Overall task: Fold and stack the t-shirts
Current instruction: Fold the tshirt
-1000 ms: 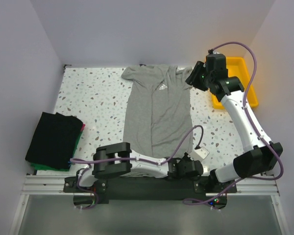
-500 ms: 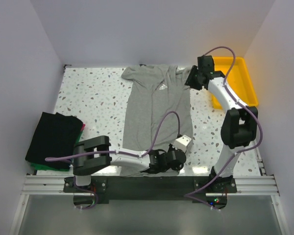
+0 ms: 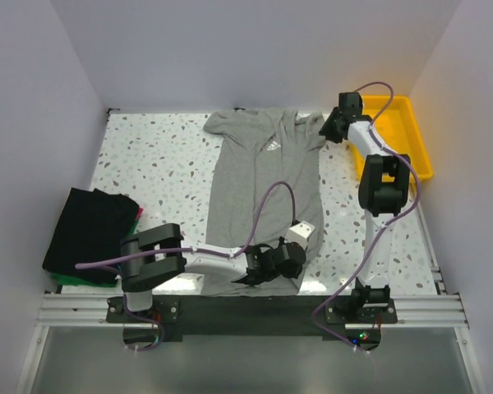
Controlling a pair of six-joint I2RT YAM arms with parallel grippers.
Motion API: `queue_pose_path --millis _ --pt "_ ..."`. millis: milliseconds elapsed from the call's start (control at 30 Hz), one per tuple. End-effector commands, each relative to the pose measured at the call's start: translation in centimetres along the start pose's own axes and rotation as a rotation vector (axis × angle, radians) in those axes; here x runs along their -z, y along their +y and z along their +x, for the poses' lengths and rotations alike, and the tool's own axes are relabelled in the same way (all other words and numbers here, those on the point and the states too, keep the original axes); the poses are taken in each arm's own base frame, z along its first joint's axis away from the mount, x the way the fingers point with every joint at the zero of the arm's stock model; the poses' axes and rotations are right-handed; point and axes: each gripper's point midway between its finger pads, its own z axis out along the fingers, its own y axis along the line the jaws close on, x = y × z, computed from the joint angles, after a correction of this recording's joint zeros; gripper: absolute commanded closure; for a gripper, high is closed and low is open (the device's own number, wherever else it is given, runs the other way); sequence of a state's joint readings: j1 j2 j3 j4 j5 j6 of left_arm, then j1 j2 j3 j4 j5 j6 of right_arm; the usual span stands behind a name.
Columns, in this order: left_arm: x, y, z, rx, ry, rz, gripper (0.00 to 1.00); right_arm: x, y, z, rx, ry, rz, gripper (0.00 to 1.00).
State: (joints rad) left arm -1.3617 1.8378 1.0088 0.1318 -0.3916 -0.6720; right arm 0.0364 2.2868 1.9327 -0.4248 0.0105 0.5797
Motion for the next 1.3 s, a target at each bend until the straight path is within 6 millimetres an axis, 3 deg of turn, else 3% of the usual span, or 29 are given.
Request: queue_pose_path --millis 0,133,367,567,700,1100,1200,1233,1267 --pt "0.9 -1.3 -3.4 0.056 -0.079 0.063 0.98 -0.7 1.0 -3.6 -0.043 -0.098 -0.032 0.67" --pt "0.8 -1.3 -3.8 0.055 -0.077 0.065 0.98 -2.9 -0.5 -3.9 -0.063 -0.097 0.008 0.67" --pt "0.7 -1.8 -4.3 0.060 -0.071 0.085 0.98 -4.0 -1.9 -3.5 -0.064 -0.095 0.072 0.67" --pt "0.9 -2.0 -4.6 0.077 -0.073 0.091 0.98 -5.4 -2.1 -3.0 -0.046 -0.074 0.075 0.66" --pt "1.0 -2.2 -4.7 0.086 -0.072 0.099 0.98 -5.5 -1.5 -3.8 -0.042 -0.091 0.051 0.67" --pt "1.7 -3.0 -5.3 0.096 -0.080 0.132 1.00 -4.8 -0.1 -4.8 -0.022 -0.105 -0.003 0.96" --pt "2.1 -3.6 -5.9 0.097 -0.088 0.157 1.00 -4.2 0.7 -5.6 -0.025 -0.122 -0.030 1.00" --pt "2.1 -3.8 -6.0 0.093 -0.087 0.164 1.00 -4.1 -0.5 -6.7 -0.043 -0.139 -0.020 1.00" --pt "2.2 -4.1 -6.0 0.085 -0.087 0.171 1.00 -3.4 0.0 -7.4 -0.043 -0.155 -0.033 1.00"
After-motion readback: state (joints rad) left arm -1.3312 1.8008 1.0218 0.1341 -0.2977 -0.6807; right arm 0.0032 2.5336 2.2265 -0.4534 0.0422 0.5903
